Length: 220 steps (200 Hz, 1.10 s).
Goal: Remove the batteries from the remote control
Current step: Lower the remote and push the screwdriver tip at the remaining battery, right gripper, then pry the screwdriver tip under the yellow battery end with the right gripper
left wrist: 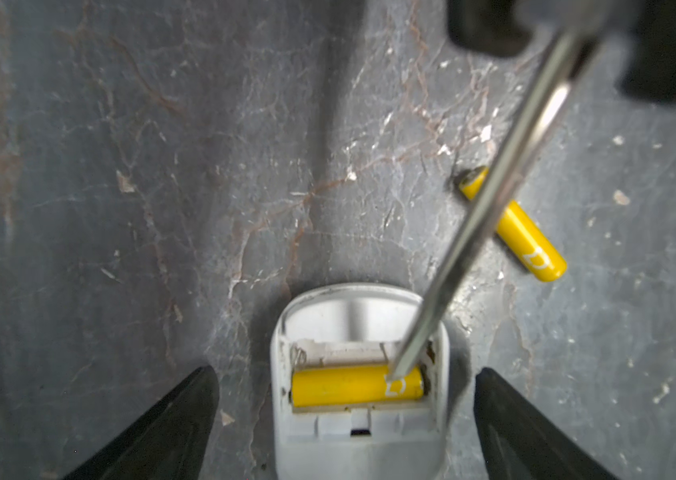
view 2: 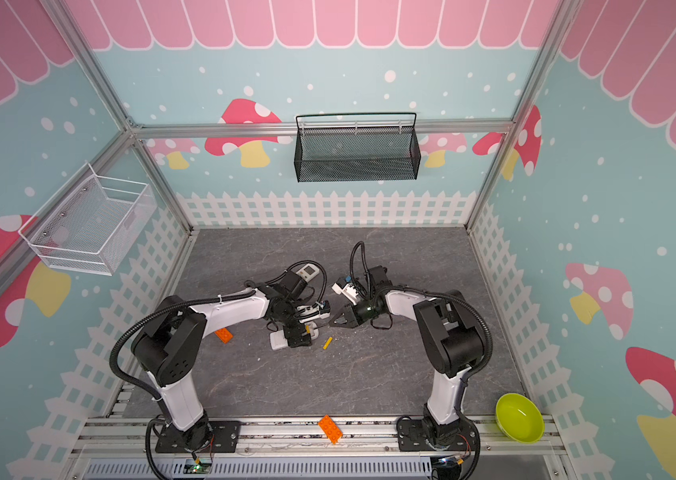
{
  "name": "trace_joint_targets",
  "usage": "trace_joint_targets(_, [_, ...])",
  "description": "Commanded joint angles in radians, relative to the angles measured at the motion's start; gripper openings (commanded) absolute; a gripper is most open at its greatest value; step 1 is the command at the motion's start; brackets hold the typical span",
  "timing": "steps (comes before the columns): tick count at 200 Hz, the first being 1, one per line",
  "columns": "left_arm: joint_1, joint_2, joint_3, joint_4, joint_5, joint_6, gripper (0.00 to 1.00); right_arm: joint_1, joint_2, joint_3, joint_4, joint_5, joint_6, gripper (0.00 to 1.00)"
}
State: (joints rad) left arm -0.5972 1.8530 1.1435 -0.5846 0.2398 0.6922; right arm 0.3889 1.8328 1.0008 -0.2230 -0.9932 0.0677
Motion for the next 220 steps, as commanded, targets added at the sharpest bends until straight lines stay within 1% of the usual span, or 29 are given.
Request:
trace_joint_targets(1, [0.000, 0.022, -0.009, 0.010, 0.002, 0.038, 0.96, 0.006, 0.031, 0.032, -0.006, -0.041, -0.029, 0.00])
trace_joint_targets(14, [0.005, 0.031, 0.000, -0.005, 0.014, 0.042, 0.93, 0.007, 0.048, 0.049, -0.038, -0.028, -0.046, 0.00])
trace_joint_targets(40, [-0.002, 0.038, 0.003, -0.030, 0.025, 0.067, 0.86, 0.007, 0.058, 0.051, -0.038, -0.020, -0.038, 0.00])
trace_joint_targets(52, [-0.001, 0.043, 0.008, -0.040, 0.032, 0.072, 0.80, 0.006, 0.059, 0.061, -0.061, -0.013, -0.050, 0.00])
trace_joint_targets(92, [-0.016, 0.057, 0.011, -0.047, 0.009, 0.084, 0.70, 0.007, 0.059, 0.063, -0.085, 0.001, -0.064, 0.00])
trace_joint_targets(97, [-0.015, 0.059, 0.014, -0.046, 0.009, 0.082, 0.69, 0.006, 0.089, 0.068, -0.096, 0.005, -0.069, 0.00])
trace_joint_targets(121, [-0.022, 0.064, 0.015, -0.047, -0.003, 0.083, 0.59, 0.007, 0.085, 0.065, -0.102, 0.011, -0.074, 0.00])
trace_joint_targets(128, [-0.026, 0.063, 0.012, -0.047, -0.002, 0.088, 0.55, 0.006, 0.088, 0.065, -0.099, 0.006, -0.072, 0.00])
trace_joint_targets(139, [-0.024, 0.061, 0.014, -0.049, -0.001, 0.089, 0.46, 0.007, 0.095, 0.070, -0.104, 0.006, -0.074, 0.00])
trace_joint_targets(147, [-0.023, 0.062, 0.016, -0.050, 0.001, 0.086, 0.42, 0.006, 0.100, 0.077, -0.112, 0.014, -0.079, 0.00])
trace_joint_targets(160, [-0.024, 0.061, 0.016, -0.052, 0.002, 0.087, 0.41, 0.007, 0.106, 0.087, -0.115, 0.021, -0.078, 0.00])
trace_joint_targets(189, [-0.020, 0.054, 0.015, -0.056, 0.013, 0.085, 0.38, 0.007, 0.126, 0.106, -0.102, -0.001, -0.067, 0.00])
trace_joint_targets(220, [-0.027, 0.057, 0.010, -0.059, 0.010, 0.100, 0.38, 0.007, 0.137, 0.086, -0.056, -0.019, -0.036, 0.00])
